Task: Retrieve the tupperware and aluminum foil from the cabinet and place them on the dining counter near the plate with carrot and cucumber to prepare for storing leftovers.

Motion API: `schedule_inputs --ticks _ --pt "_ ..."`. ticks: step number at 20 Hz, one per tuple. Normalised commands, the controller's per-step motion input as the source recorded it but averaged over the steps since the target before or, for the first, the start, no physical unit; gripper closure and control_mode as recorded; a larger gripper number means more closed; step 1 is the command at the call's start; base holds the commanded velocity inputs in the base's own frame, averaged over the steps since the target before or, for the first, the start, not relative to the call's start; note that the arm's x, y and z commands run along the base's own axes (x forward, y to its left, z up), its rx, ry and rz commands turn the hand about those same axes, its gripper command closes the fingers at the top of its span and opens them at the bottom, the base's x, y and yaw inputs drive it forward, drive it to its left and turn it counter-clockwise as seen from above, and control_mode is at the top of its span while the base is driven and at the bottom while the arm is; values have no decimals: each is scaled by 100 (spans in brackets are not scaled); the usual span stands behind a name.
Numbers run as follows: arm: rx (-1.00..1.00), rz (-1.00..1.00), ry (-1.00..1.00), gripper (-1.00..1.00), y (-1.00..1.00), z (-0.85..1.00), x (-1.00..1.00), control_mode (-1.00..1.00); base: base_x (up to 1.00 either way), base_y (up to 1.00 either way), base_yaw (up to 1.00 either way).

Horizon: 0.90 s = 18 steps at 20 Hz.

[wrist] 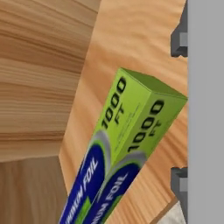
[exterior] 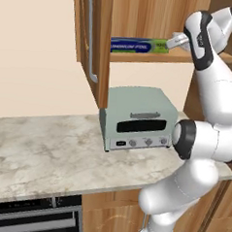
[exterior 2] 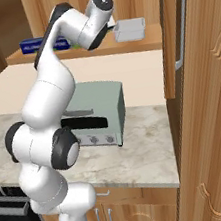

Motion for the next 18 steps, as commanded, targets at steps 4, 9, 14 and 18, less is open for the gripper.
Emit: schedule_inputs --ticks 4,9,14,18 --pt "0 21 0 -100 0 0 29 -100 0 0 0" --pt "-1 21 0 -100 0 0 33 -100 0 0 0" --pt "-4 21 0 -100 0 2 23 -100 0 0 0" --pt "-9 23 0 -100 8 0 9 -100 0 0 0"
